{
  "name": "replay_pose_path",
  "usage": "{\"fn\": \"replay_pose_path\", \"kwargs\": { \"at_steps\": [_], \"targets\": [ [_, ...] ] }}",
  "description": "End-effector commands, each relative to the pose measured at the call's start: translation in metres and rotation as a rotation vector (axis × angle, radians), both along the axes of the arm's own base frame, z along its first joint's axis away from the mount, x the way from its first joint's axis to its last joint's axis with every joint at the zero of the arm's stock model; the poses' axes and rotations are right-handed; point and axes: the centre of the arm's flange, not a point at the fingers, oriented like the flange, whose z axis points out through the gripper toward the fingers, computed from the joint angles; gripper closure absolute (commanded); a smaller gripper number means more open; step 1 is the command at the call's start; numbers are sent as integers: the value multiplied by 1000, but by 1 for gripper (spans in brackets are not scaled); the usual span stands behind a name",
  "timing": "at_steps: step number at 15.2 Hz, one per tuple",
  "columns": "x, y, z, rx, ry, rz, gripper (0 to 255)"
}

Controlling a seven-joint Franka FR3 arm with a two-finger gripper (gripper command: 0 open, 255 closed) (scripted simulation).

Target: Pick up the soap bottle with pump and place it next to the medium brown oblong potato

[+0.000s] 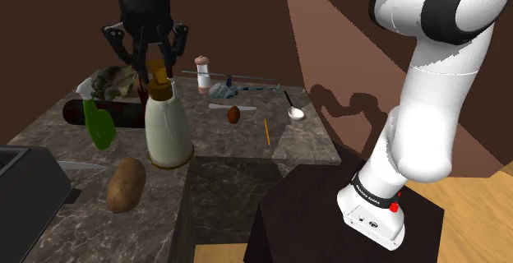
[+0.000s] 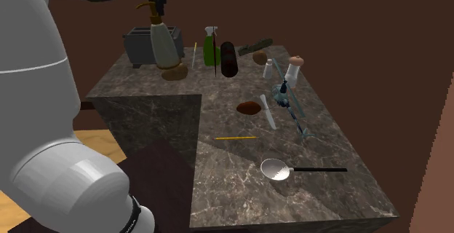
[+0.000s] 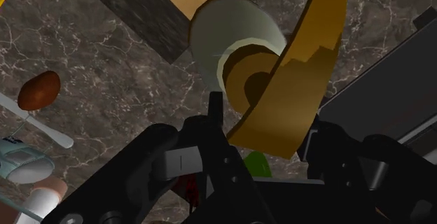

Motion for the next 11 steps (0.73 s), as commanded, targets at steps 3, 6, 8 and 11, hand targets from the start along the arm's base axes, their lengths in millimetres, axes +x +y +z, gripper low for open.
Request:
{"fn": "replay_pose_path", "kwargs": {
  "at_steps": [3,6,8,11],
  "targets": [
    [2,9,-17,1,-1,-2,255],
    [2,9,-32,1,-1,-2,255],
    [2,9,-43,1,-1,-2,255],
    [2,9,-59,1,-1,-2,255]
  ]
}}
